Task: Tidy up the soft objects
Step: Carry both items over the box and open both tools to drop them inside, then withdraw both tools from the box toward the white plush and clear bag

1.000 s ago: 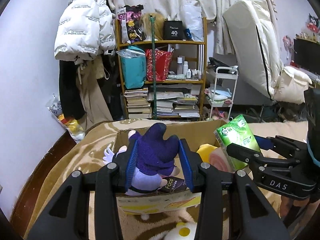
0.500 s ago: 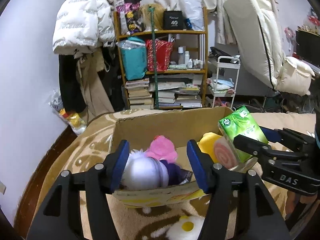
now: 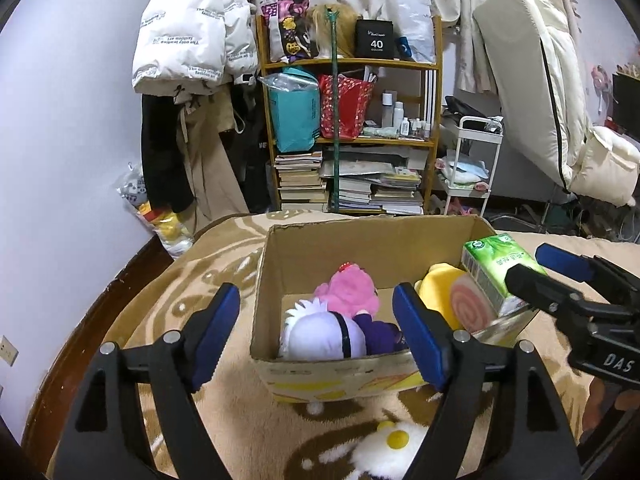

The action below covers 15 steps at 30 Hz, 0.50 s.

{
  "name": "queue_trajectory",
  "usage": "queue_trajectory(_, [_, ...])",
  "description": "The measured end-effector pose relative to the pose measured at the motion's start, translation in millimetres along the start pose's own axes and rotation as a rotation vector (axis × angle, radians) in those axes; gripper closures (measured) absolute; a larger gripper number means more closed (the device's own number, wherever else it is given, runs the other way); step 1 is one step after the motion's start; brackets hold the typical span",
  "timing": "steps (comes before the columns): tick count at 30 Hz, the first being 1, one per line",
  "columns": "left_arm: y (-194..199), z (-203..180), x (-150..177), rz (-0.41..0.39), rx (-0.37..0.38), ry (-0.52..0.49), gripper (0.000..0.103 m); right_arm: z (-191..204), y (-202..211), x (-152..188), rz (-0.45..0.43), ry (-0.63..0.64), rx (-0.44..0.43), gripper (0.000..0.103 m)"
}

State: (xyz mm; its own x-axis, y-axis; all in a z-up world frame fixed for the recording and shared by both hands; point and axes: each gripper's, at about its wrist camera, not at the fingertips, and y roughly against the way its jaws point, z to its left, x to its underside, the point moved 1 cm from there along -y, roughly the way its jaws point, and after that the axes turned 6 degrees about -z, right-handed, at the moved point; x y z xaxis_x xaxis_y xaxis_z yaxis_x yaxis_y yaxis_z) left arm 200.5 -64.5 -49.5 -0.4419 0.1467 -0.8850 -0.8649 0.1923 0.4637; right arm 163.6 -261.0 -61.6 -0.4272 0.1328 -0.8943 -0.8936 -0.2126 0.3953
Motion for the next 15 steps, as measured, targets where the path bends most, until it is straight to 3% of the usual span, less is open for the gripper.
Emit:
queue_trajectory(5, [12, 6, 1, -0.006, -0.016, 0.008, 0.024, 5, 4, -3, -0.002, 0.01, -0.008, 0.026])
queue_trajectory(8, [21, 10, 3, -0.012, -0.036, 0.007, 0.014, 6, 9, -3, -0.001, 0.001, 0.006, 0.026])
queue_trajectory(11, [31, 13, 6, -0.019, -0.041, 0.004, 0.013, 9, 16, 0, 0.005, 0.0, 0.017, 0.025])
queue_trajectory(15, [41, 16, 10, 0.003, -0.04, 0.007, 0.013, 12, 32, 2, 0.002, 0.008, 0.044, 0.011])
